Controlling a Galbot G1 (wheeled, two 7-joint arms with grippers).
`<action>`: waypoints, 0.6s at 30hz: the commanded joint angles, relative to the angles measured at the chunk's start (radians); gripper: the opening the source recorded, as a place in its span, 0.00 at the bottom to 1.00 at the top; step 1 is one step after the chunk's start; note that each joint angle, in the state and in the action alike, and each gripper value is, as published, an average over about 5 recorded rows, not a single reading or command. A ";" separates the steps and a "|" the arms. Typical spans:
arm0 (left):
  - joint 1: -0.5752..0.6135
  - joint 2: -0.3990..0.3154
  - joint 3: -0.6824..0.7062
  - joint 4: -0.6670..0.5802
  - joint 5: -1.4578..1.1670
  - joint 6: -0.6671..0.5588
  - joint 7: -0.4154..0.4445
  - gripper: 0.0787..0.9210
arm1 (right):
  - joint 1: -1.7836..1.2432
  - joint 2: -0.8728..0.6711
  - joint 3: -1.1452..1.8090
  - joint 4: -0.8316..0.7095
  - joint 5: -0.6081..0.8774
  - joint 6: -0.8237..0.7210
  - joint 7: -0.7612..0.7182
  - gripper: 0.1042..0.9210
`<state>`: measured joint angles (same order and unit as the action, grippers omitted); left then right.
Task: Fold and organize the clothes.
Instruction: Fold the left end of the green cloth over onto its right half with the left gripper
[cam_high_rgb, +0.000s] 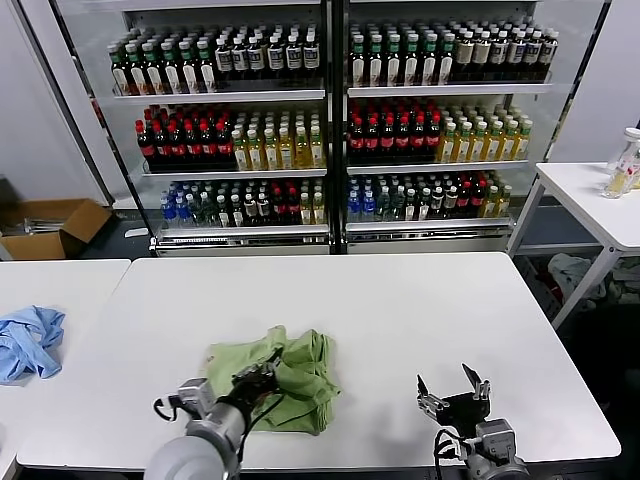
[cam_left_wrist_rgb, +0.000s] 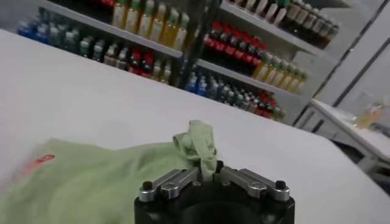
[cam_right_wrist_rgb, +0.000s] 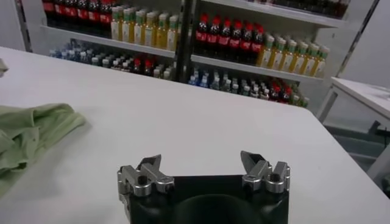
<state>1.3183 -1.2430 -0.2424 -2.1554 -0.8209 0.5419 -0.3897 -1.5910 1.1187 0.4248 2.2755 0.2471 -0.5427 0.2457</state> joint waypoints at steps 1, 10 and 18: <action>-0.101 -0.081 0.095 0.086 0.011 -0.016 0.009 0.03 | 0.006 0.002 -0.005 -0.003 -0.001 -0.002 0.001 0.88; -0.062 -0.049 0.047 0.003 0.078 -0.094 0.084 0.24 | 0.019 0.001 -0.012 -0.003 0.000 -0.006 0.001 0.88; 0.086 0.137 -0.229 0.076 0.220 -0.028 0.083 0.50 | 0.021 0.002 -0.016 -0.010 0.000 -0.001 -0.004 0.88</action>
<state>1.2848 -1.2613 -0.2318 -2.1228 -0.7342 0.4754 -0.3236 -1.5702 1.1204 0.4090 2.2677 0.2471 -0.5464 0.2423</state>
